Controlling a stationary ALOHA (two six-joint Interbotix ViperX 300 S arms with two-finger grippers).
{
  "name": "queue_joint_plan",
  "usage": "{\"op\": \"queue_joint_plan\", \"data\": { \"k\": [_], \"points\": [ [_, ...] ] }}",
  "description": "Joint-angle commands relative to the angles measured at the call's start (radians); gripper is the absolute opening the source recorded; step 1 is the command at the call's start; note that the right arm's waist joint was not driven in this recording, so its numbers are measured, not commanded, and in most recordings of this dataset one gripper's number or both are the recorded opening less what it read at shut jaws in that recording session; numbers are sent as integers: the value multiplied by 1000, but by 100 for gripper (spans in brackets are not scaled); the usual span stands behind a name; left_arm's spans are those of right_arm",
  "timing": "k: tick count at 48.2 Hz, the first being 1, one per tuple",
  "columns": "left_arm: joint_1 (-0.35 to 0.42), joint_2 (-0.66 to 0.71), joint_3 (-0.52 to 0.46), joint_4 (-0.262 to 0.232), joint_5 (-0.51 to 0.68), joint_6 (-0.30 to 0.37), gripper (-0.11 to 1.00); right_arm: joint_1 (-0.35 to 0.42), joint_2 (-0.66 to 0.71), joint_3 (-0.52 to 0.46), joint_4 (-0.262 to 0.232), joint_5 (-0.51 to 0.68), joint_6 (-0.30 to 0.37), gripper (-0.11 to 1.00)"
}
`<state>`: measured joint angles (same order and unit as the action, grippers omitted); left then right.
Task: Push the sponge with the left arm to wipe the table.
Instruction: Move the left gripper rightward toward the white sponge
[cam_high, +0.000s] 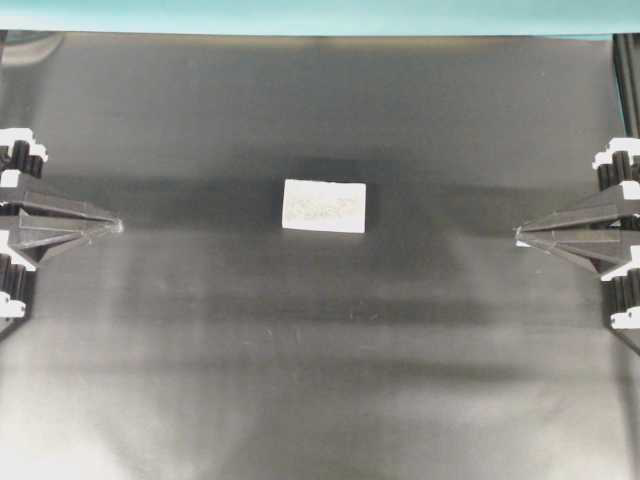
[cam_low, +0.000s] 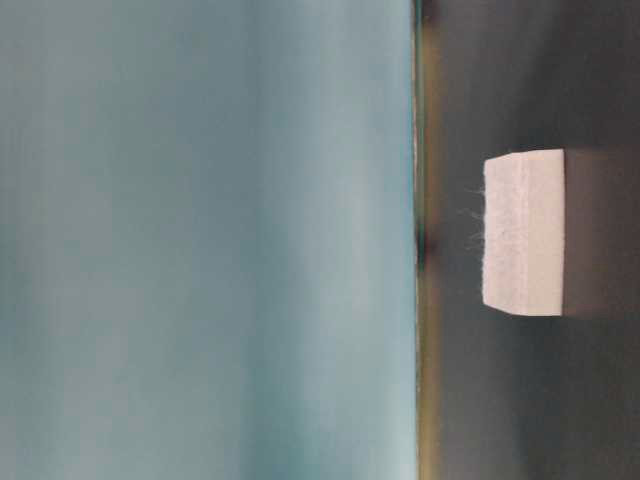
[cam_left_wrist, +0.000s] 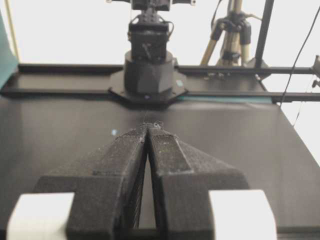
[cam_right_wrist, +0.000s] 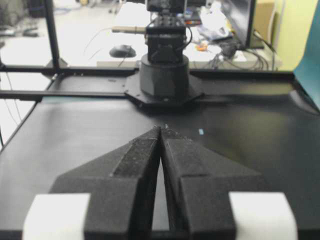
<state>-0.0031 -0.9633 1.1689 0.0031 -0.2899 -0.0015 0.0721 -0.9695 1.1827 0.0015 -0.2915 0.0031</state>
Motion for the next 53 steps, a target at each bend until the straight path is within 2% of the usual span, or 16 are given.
{"op": "queue_joint_plan", "data": {
  "k": [1, 4, 7, 19, 28, 38, 46, 53],
  "points": [
    [5, 25, -9, 40, -3, -20, 5, 0, 9, 0, 0, -3, -12, 3],
    [15, 46, -11, 40, -3, -40, 5, 0, 3, 18, 0, 2, -14, 6],
    [31, 81, -11, 40, -3, -72, 0, 0, -2, 26, 0, 15, -11, 0],
    [143, 267, -37, 40, -3, -195, 0, 0, -11, 48, 0, 72, 2, 0],
    [178, 466, -121, 40, -5, -215, 0, 0, -12, 61, 0, 84, 2, 0],
    [206, 724, -287, 40, -3, -221, 1, 0, -17, 64, 0, 81, 2, 0],
    [235, 881, -417, 40, 5, -249, 16, 0, -20, 67, 0, 89, 3, 0],
    [258, 982, -497, 40, 14, -293, 48, 0, -23, 75, 0, 89, 3, 0]
  ]
}}
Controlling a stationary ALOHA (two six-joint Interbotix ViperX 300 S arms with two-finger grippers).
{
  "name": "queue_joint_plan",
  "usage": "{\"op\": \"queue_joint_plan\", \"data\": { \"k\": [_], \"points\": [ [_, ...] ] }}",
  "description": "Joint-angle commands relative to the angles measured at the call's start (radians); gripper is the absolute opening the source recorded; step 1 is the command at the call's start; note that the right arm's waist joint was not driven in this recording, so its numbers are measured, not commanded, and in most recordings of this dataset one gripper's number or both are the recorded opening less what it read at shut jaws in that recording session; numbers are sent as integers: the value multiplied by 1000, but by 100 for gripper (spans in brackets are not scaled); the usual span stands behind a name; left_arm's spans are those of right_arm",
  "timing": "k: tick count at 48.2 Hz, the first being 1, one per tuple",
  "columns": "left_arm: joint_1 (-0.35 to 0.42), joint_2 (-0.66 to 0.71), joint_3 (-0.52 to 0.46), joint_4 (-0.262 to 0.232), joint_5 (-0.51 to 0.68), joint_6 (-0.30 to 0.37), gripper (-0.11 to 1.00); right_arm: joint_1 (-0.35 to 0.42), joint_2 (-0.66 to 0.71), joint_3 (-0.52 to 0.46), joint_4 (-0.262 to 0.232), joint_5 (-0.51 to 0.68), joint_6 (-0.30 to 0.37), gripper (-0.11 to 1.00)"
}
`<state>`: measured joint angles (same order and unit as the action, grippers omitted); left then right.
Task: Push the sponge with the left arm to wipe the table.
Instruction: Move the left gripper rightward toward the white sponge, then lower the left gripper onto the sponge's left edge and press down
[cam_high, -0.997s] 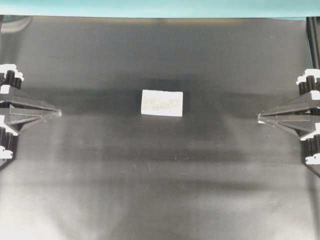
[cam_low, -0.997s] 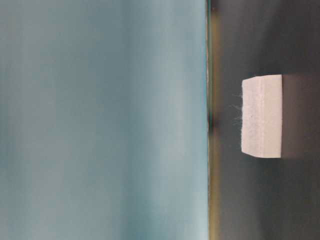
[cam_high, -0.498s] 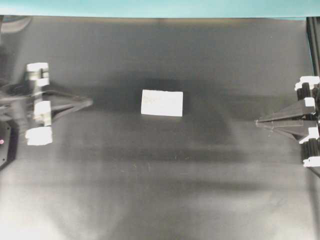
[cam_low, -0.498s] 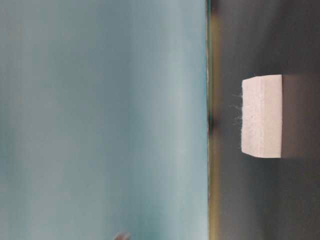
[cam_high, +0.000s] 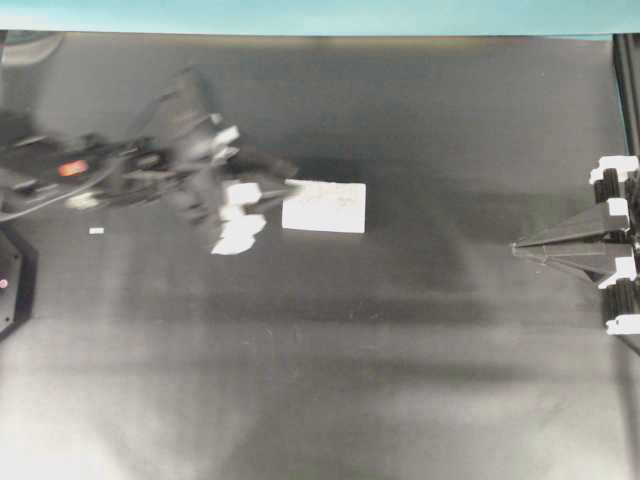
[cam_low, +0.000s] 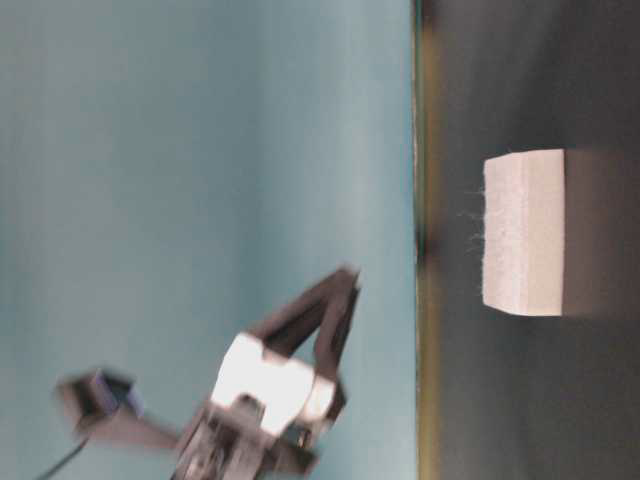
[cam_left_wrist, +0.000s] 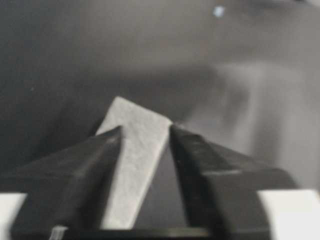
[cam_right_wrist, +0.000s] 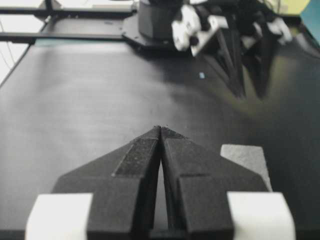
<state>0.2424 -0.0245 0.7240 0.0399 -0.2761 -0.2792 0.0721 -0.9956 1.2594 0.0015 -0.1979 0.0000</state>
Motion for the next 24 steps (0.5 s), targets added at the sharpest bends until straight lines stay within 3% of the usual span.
{"op": "queue_joint_plan", "data": {
  "k": [1, 7, 24],
  "points": [
    [14, 57, -63, 3, 2, -20, 53, 0, 3, -2, 2, -5, 6, 0],
    [21, 152, -123, 3, 20, -60, 73, 0, 0, 8, 0, -5, 6, 0],
    [29, 347, -227, 3, 20, -130, 66, 2, -9, 25, 2, -5, 6, 0]
  ]
}}
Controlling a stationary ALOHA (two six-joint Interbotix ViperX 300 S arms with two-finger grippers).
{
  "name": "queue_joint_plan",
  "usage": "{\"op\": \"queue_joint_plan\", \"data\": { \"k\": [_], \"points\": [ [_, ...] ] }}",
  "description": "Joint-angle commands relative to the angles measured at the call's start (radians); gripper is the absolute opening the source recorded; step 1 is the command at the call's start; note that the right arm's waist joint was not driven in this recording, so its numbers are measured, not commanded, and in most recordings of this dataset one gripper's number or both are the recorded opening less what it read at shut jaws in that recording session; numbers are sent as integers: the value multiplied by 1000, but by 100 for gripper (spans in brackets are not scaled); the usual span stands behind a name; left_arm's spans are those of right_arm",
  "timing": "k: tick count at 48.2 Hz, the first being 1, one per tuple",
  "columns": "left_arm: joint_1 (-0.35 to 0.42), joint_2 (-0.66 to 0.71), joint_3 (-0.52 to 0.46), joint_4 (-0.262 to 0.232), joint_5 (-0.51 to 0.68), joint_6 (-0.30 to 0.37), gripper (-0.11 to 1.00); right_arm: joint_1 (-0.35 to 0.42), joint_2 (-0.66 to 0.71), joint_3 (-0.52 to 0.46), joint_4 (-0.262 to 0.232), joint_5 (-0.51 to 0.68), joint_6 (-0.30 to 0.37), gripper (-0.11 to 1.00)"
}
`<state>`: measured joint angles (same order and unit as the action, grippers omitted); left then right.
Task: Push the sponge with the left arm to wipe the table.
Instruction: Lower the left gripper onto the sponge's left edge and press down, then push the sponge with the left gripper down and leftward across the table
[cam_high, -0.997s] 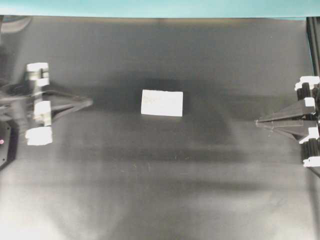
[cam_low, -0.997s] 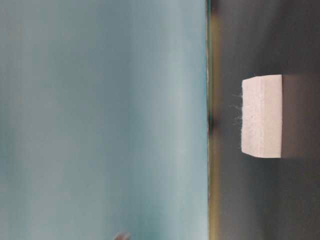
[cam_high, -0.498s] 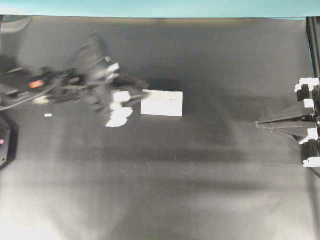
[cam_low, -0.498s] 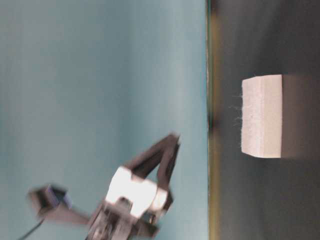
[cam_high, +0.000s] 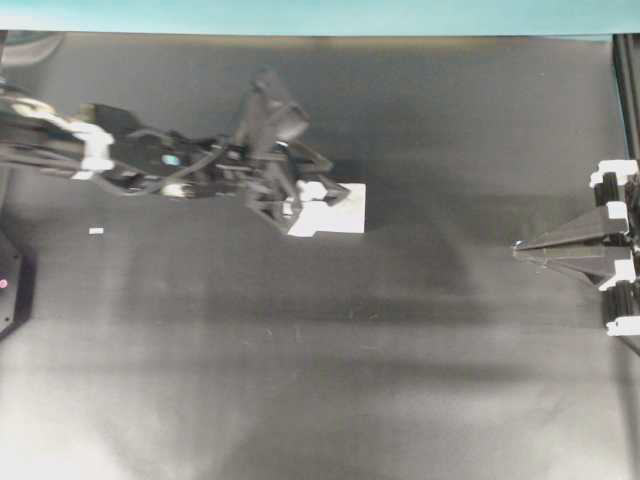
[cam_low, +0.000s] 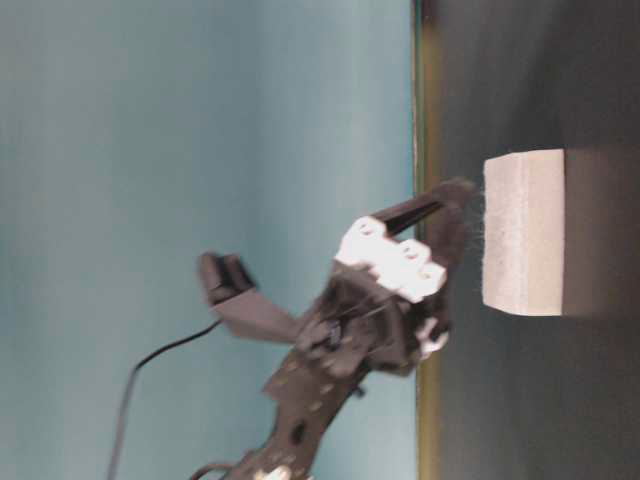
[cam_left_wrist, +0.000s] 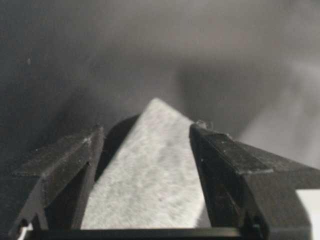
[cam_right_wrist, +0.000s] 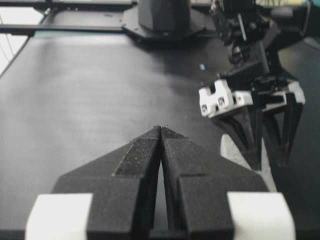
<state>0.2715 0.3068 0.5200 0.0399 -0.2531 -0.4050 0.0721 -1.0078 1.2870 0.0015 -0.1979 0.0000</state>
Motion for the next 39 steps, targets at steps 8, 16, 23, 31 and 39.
{"op": "queue_joint_plan", "data": {
  "k": [8, 16, 23, 31, 39],
  "points": [
    [0, 37, -31, 3, -5, -17, 66, 0, -3, 3, 2, -5, 6, 0],
    [0, 43, -21, 3, -6, -32, 66, 0, -5, 6, 0, -5, 6, 0],
    [0, 40, -3, 3, -5, -38, 65, 0, -5, 9, 0, -5, 5, 0],
    [-12, 37, 25, 3, -2, -69, 65, 0, -9, 11, 0, -5, 5, 0],
    [-35, 20, 63, 3, -2, -126, 65, 0, -17, 15, 0, -5, 5, 0]
  ]
}}
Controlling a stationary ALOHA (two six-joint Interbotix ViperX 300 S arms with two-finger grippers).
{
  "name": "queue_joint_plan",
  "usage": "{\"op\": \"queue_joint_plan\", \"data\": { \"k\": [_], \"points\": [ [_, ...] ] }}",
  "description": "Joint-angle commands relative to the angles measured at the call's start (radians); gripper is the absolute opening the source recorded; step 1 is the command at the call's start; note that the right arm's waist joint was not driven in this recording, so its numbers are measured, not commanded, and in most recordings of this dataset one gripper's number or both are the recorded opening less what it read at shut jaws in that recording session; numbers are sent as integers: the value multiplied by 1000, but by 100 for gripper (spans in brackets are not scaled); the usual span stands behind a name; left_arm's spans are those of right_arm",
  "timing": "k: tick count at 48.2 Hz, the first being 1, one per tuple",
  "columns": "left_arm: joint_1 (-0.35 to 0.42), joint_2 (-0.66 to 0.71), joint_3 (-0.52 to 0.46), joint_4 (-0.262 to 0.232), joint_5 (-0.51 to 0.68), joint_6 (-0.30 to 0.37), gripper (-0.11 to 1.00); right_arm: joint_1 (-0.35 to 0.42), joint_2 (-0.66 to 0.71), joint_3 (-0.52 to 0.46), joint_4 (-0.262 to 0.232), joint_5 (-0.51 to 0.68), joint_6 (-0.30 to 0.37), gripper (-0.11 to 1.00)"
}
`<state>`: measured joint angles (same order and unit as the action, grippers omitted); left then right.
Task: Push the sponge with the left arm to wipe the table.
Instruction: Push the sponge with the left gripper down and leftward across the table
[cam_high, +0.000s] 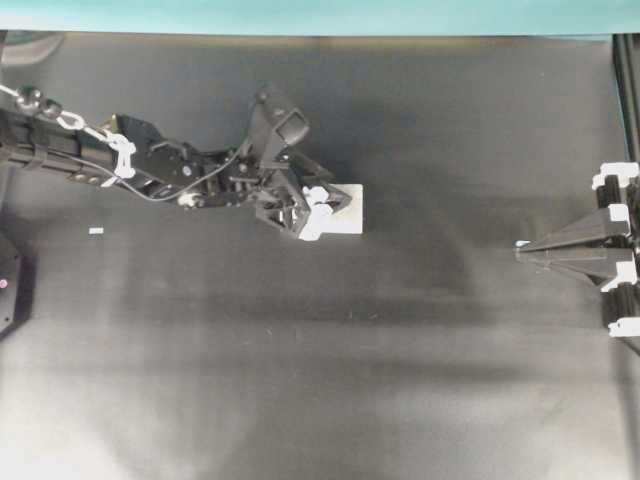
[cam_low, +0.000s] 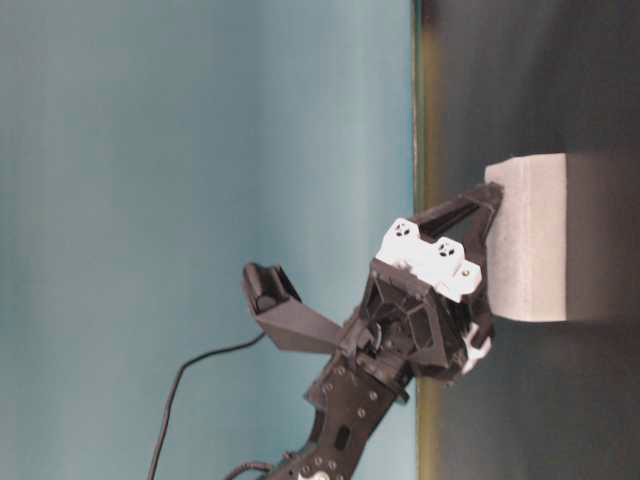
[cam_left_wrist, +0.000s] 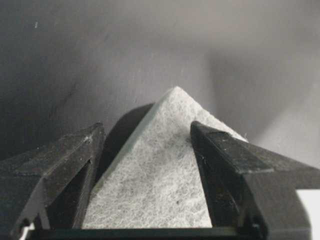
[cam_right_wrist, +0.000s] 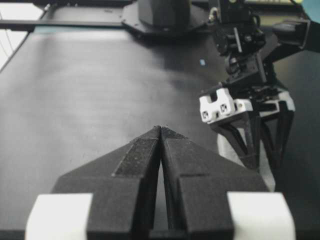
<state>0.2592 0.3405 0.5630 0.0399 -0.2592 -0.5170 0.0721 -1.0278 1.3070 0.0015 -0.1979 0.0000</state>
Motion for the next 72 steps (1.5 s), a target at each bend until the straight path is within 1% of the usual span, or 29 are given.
{"op": "queue_joint_plan", "data": {
  "k": [1, 12, 22, 30, 39, 45, 57, 65, 72],
  "points": [
    [-26, -17, 26, 3, 5, -18, 65, 0, 2, -3, 0, -3, 5, 0],
    [-75, -80, 101, 3, 5, -41, 65, 0, -14, 5, 2, -3, 5, 0],
    [-109, -143, 176, 3, 5, -94, 65, 0, -21, 9, 0, -3, 5, 0],
    [-123, -166, 230, 3, 6, -97, 65, 2, -21, 11, 0, -3, 5, 0],
    [-161, -176, 259, 3, 46, -98, 65, 0, -23, 12, 0, -3, 5, 0],
    [-199, -198, 278, 3, 100, -114, 65, 0, -23, 12, 0, -3, 5, 0],
    [-267, -275, 330, 3, 179, -176, 65, 0, -23, 20, 0, -3, 5, 0],
    [-314, -327, 377, 3, 193, -221, 65, 0, -25, 21, 0, -3, 5, 0],
    [-380, -356, 416, 3, 187, -270, 65, 0, -31, 26, 2, -3, 5, 0]
  ]
}}
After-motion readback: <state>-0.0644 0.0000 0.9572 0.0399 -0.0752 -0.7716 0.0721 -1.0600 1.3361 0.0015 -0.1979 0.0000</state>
